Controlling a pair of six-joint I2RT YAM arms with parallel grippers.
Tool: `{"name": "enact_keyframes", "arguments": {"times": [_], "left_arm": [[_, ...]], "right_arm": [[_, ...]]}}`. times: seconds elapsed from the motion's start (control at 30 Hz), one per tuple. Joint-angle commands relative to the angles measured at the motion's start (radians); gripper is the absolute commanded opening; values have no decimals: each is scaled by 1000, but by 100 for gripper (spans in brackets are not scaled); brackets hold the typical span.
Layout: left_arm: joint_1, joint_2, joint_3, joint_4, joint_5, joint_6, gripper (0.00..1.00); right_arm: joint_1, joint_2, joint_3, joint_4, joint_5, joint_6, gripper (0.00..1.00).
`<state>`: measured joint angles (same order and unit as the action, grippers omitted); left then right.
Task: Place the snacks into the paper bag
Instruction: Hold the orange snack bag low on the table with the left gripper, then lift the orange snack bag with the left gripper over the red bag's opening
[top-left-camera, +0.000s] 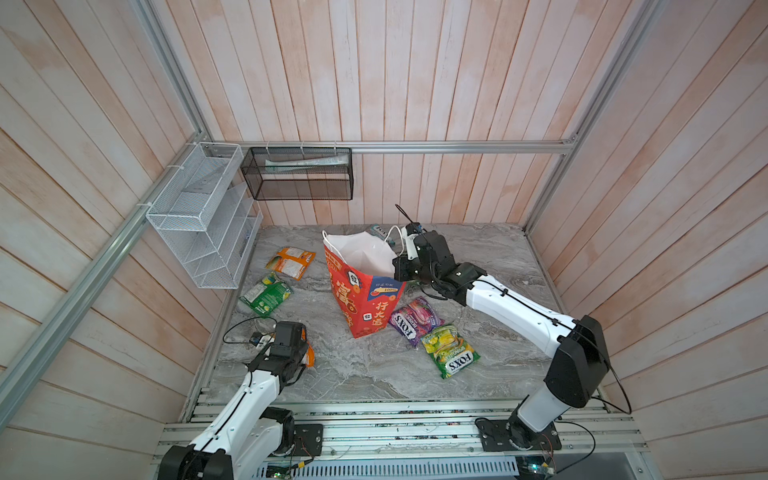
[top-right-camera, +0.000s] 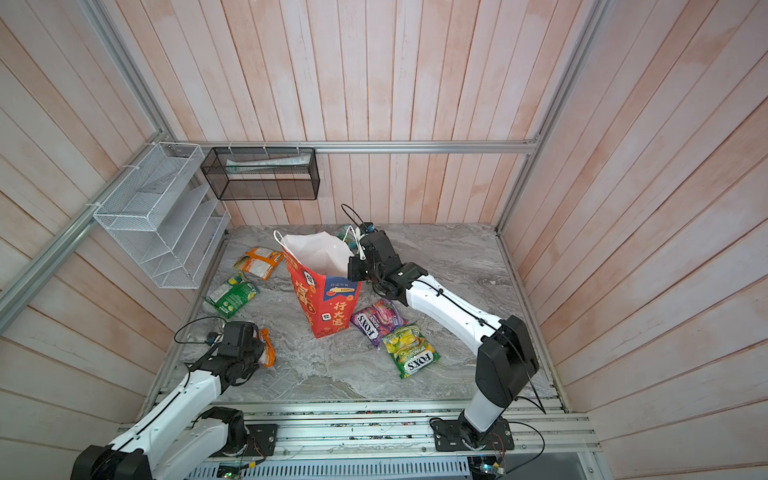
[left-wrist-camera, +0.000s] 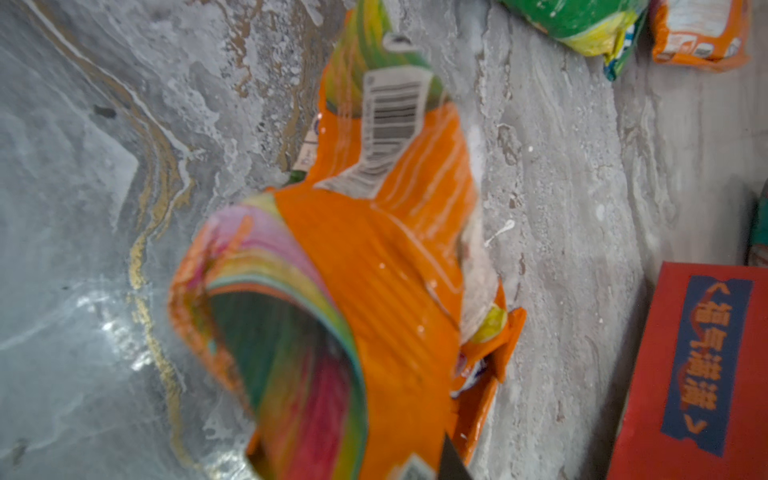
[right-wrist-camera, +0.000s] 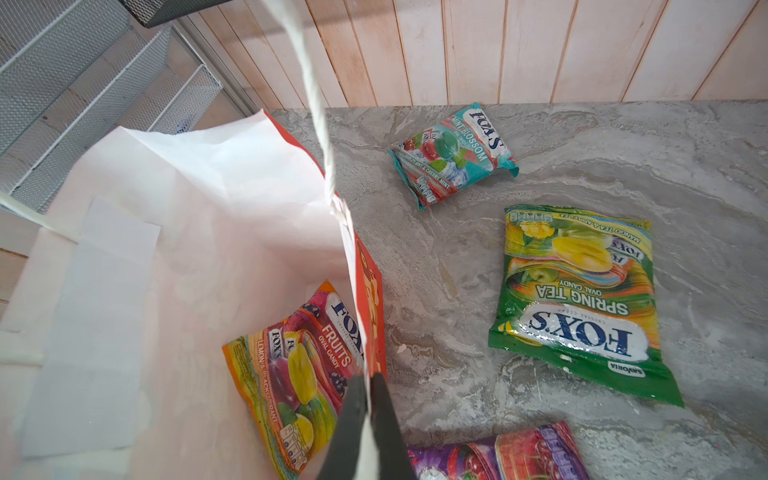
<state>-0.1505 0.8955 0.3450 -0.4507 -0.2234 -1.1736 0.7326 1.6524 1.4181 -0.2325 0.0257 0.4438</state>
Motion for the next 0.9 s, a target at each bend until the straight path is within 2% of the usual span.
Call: {"name": "enact_keyframes", "arguments": {"times": [0.0, 0.07, 0.2, 0.43, 0.87], "left_arm": [[2, -65, -11, -38, 30, 38, 22], [2, -105, -5, -49, 46, 61, 17], [2, -186, 21, -67, 101, 123, 17], [2, -341, 53, 9, 266, 252, 17], [2, -343, 275, -18, 424, 308, 16]], "right_arm": [[10, 16, 10, -31, 23, -19, 0], [12, 17, 12, -35, 25, -20, 0], [19, 14, 13, -36, 33, -26, 0], [25, 20, 19, -38, 48, -35, 0], [41, 26, 36, -53, 74, -51, 0]]}}
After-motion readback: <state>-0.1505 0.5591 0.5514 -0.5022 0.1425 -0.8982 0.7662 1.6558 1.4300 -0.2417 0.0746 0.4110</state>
